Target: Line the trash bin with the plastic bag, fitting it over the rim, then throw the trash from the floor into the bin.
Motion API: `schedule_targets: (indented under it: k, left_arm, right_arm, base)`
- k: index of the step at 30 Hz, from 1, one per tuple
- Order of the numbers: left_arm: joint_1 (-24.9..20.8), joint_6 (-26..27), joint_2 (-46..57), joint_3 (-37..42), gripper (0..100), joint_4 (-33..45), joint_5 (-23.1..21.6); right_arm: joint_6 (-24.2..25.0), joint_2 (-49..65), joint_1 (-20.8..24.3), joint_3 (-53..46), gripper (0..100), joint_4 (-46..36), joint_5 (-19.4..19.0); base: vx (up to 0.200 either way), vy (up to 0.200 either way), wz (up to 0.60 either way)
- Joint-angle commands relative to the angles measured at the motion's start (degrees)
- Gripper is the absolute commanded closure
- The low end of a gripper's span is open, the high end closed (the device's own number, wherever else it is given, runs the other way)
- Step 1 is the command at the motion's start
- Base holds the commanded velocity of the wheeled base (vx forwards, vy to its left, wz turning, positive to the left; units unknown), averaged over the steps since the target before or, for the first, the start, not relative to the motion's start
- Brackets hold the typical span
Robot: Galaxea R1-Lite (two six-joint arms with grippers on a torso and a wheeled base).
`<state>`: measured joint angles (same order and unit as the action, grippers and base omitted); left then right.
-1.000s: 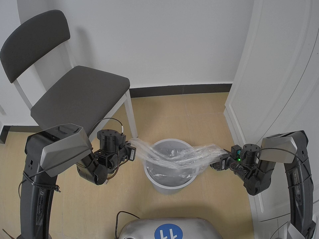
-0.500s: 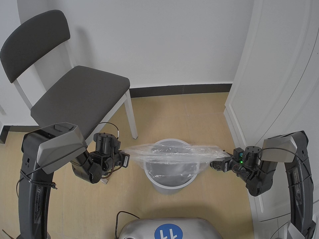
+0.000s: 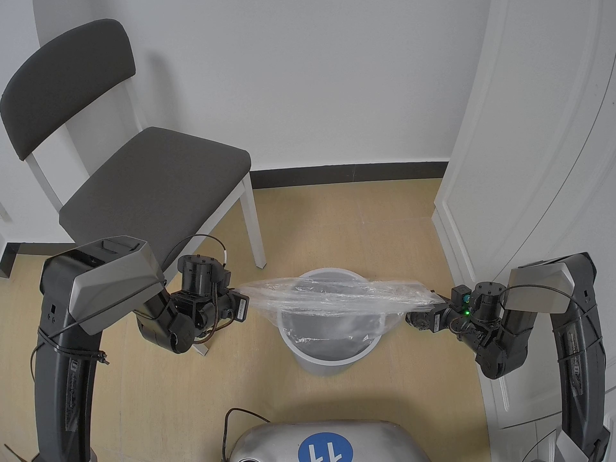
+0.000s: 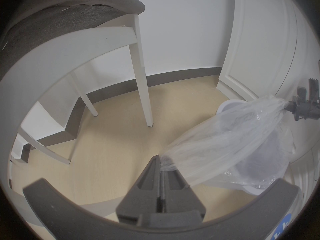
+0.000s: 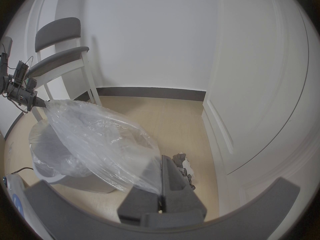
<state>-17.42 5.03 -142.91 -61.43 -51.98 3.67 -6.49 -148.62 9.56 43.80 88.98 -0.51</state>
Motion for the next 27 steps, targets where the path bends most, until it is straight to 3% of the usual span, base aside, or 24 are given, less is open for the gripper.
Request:
schedule_targets:
  k: [1, 5, 11, 20, 27]
  left_arm:
    - [-0.42, -0.02, 1.32, 1.05, 100, -0.14, 0.02]
    - [-1.56, -0.46, 2.46, 2.10, 100, -0.23, -1.12]
    - [-5.43, -5.83, -0.53, 0.26, 100, -3.39, -0.94]
    - [-5.08, -6.00, 2.11, 0.87, 100, -4.71, -0.94]
    - [-1.92, -5.74, 6.50, 2.28, 100, -3.74, -1.38]
  right_arm:
    - [-0.02, 2.37, 0.99, -1.44, 100, 1.02, -0.02]
    - [0.07, 3.86, 2.04, -2.76, 100, 1.02, -0.02]
    - [0.51, -1.68, 3.63, 2.69, 100, 1.02, 0.78]
    - [2.53, 2.45, 3.10, 2.43, 100, 1.02, 0.78]
    - [2.71, 5.44, 0.55, 1.90, 100, 1.02, 0.60]
  base:
    - [0.000, 0.000, 0.00]
    - [0.000, 0.000, 0.00]
    - [0.000, 0.000, 0.00]
    - [0.000, 0.000, 0.00]
    - [0.000, 0.000, 0.00]
